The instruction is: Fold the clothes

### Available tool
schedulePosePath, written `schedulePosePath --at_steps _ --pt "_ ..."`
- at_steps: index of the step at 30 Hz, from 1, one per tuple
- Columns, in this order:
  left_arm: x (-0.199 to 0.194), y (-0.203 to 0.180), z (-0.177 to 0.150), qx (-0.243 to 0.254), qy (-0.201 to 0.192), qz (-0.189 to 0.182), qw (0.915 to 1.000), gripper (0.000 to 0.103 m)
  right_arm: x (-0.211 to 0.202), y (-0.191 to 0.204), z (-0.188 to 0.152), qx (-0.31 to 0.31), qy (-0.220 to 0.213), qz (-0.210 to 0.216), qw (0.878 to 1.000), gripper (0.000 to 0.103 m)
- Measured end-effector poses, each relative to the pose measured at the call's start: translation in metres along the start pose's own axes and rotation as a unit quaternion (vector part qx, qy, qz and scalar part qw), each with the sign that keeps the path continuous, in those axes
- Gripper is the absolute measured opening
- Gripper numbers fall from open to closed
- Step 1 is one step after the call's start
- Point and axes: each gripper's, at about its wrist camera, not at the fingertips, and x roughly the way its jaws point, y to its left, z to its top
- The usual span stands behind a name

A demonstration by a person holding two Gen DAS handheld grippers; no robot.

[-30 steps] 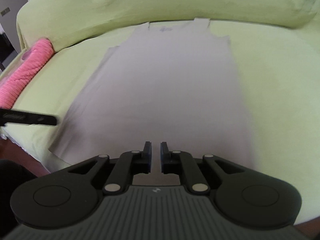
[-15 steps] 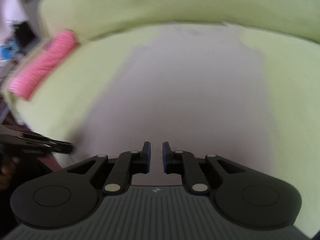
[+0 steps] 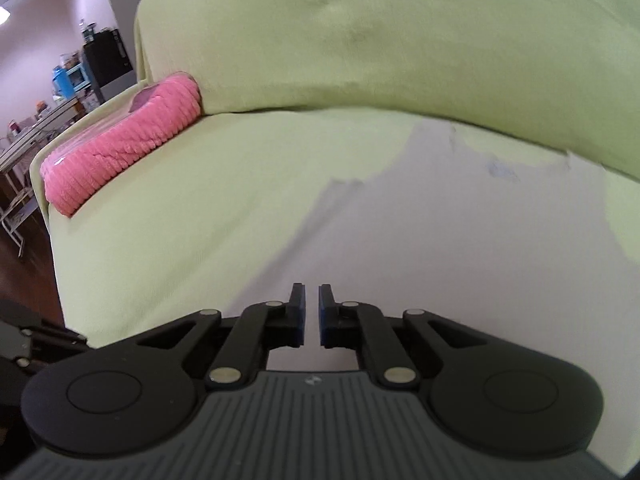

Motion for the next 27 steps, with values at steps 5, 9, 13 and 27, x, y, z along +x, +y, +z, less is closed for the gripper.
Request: schedulePosePath --at_steps 5,9,13,27 --pt "-0.019 0.027 0.017 -0.02 -0.018 0.002 0.9996 0.004 0.049 0.008 0.013 -0.019 0.026 0.007 0.999 0.003" --pt "-0.026 0.049 0.049 -0.028 -0.049 0.027 0.9981 0.004 0.084 0.03 0.01 -0.035 0.033 0.02 0.999 0.004" --pt "-0.026 0.049 0.089 -0.009 -0.079 0.014 0.9967 0.004 0.071 0.044 0.005 -0.029 0.011 0.045 0.999 0.003" --pt "0.085 -0.028 0.136 0.099 -0.067 -0.011 0.9928 0.009 -0.036 -0.016 -0.059 0.071 -0.007 -0.09 0.993 0.005"
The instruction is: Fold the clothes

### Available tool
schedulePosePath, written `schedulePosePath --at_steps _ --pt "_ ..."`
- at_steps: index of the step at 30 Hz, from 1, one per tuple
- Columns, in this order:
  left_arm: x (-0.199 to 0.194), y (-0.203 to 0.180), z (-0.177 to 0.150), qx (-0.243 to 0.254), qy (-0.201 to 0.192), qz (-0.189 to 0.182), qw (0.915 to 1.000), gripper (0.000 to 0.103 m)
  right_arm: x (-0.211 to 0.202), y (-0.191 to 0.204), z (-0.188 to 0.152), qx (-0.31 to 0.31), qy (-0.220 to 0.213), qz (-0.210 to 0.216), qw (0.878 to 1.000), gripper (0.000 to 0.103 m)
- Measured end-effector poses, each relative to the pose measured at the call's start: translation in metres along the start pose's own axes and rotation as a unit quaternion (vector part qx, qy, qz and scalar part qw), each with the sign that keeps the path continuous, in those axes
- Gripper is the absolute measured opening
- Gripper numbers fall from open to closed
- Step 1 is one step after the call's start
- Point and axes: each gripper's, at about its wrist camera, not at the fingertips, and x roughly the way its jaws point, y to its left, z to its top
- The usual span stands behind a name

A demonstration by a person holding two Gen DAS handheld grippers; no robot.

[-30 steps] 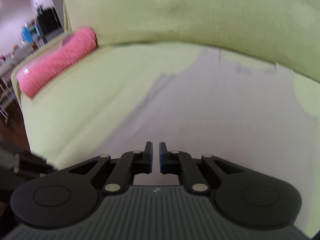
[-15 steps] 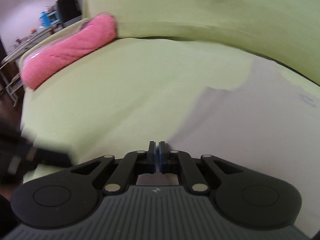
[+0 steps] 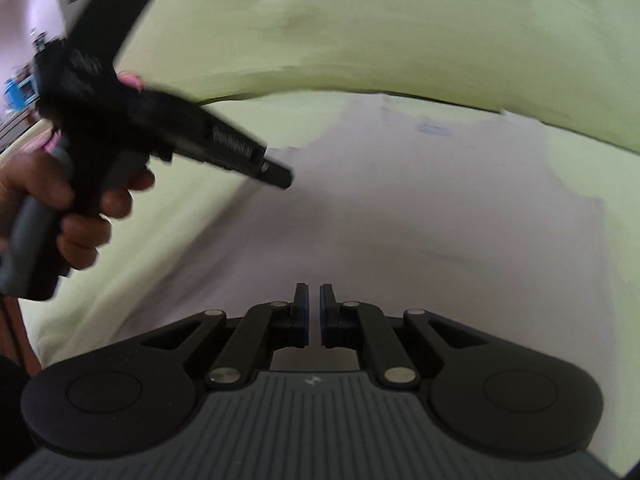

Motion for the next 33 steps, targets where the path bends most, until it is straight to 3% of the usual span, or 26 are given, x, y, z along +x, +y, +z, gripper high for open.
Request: schedulePosePath --at_steps 5,10,12,15,19,22,25,26,28,30,31,33 --pt "0.002 0.006 -0.001 0.007 -0.003 0.041 0.9991 0.009 -0.002 -0.014 -0.006 0.033 -0.004 -0.01 0.999 0.004" --pt "0.001 0.027 0.0 -0.017 0.001 0.067 0.9976 0.016 0.0 -0.014 -0.004 0.037 -0.001 -0.011 0.999 0.002" --pt "-0.006 0.04 -0.001 -0.037 0.002 0.077 0.9964 0.01 0.0 -0.014 -0.004 0.04 0.0 -0.012 0.999 0.002" --pt "-0.025 0.048 0.008 -0.064 -0.019 0.055 0.9962 0.01 -0.003 -0.018 0.0 0.041 -0.009 -0.02 0.999 0.006" --pt "-0.023 0.014 0.025 -0.013 -0.038 0.039 0.9984 0.01 -0.003 -0.033 0.015 0.039 -0.036 -0.048 0.997 0.009" --pt "-0.001 -0.001 0.032 -0.004 -0.026 0.029 0.9992 0.011 -0.001 -0.058 0.034 0.042 -0.054 -0.095 0.993 0.009" --pt "0.023 0.009 0.028 -0.017 -0.013 0.05 0.9985 0.011 0.012 -0.095 0.05 0.044 -0.046 -0.112 0.992 0.011" --pt "0.025 0.012 0.027 -0.02 -0.016 0.051 0.9984 0.019 0.016 -0.103 0.051 0.043 -0.039 -0.111 0.992 0.01" --pt "0.027 0.032 0.025 -0.038 -0.03 0.054 0.9974 0.022 0.022 -0.126 0.049 0.041 -0.029 -0.124 0.991 0.007" --pt "0.027 0.049 0.028 -0.056 -0.026 0.084 0.9946 0.02 0.021 -0.155 0.047 0.054 -0.038 -0.135 0.989 0.002" --pt "0.028 0.056 0.03 -0.065 -0.023 0.099 0.9926 0.013 0.016 -0.169 0.045 0.067 -0.043 -0.147 0.986 0.0" --pt "0.021 0.068 0.033 -0.083 -0.021 0.106 0.9908 0.011 0.01 -0.182 0.046 0.084 -0.046 -0.162 0.982 0.0"
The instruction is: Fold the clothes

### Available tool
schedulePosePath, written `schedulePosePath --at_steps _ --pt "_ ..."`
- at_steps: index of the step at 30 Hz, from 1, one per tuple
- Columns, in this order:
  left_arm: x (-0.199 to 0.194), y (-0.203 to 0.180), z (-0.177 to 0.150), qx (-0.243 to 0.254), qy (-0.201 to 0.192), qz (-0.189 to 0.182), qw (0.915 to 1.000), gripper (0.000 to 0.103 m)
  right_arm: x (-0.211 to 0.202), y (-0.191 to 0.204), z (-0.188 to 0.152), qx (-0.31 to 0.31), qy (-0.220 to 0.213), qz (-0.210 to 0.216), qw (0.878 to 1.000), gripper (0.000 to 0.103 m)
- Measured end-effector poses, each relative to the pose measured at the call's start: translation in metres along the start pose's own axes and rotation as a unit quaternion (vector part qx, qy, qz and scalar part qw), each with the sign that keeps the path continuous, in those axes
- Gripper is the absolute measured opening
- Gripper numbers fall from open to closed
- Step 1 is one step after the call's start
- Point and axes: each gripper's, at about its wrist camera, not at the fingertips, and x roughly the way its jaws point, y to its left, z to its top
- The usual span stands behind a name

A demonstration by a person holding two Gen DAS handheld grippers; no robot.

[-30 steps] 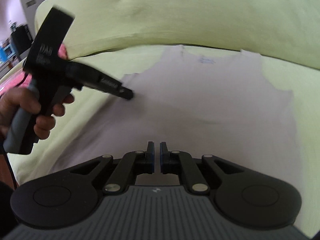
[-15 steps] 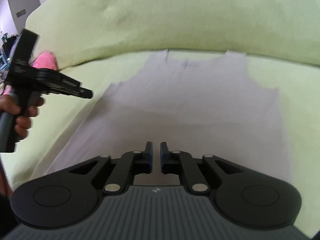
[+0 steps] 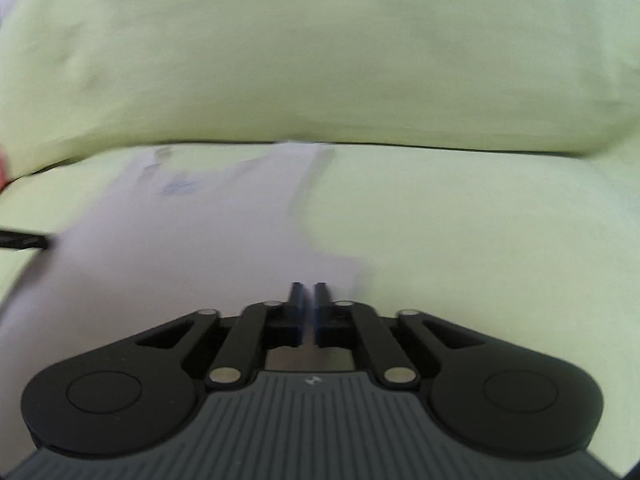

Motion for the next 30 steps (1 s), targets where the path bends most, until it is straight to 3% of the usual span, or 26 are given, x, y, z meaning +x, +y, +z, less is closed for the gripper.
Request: schedulePosePath --at_steps 1,4,8,12,15,20,21,25,27,30 --pt "-0.007 0.001 0.001 0.0 -0.004 -0.002 1.0 0.011 -0.002 -0.006 0.002 0.01 -0.002 -0.004 1.0 0.007" --pt "-0.034 -0.007 -0.004 0.011 -0.018 -0.017 0.9996 0.011 -0.02 -0.014 0.006 0.019 -0.02 -0.012 1.0 0.009" --pt "-0.064 -0.044 -0.03 0.04 -0.027 -0.069 0.9965 0.012 -0.048 0.009 -0.013 -0.007 -0.021 0.054 0.998 0.009" --pt "-0.058 -0.072 -0.046 0.052 -0.008 -0.082 0.9952 0.013 -0.046 0.046 -0.032 -0.059 0.002 0.095 0.994 0.009" --pt "-0.049 -0.074 -0.06 0.047 0.006 -0.067 0.9966 0.02 -0.036 0.058 -0.044 -0.078 0.014 0.077 0.994 0.005" --pt "-0.06 -0.051 -0.078 0.02 0.012 -0.051 0.9984 0.021 -0.043 0.023 -0.035 -0.013 0.013 -0.018 1.0 0.002" --pt "-0.062 -0.049 -0.081 0.015 0.014 -0.048 0.9986 0.02 -0.047 0.02 -0.034 -0.005 0.011 -0.021 1.0 0.006" --pt "-0.076 -0.048 -0.093 0.019 0.017 -0.037 0.999 0.02 -0.056 0.042 -0.028 -0.02 -0.004 0.035 0.999 0.008" --pt "-0.08 -0.045 -0.097 0.014 0.024 -0.038 0.9989 0.02 -0.044 0.066 -0.027 -0.031 0.017 0.069 0.997 0.008" --pt "-0.086 -0.038 -0.105 0.012 0.029 -0.04 0.9987 0.02 -0.031 0.072 -0.029 -0.021 0.036 0.069 0.997 0.008"
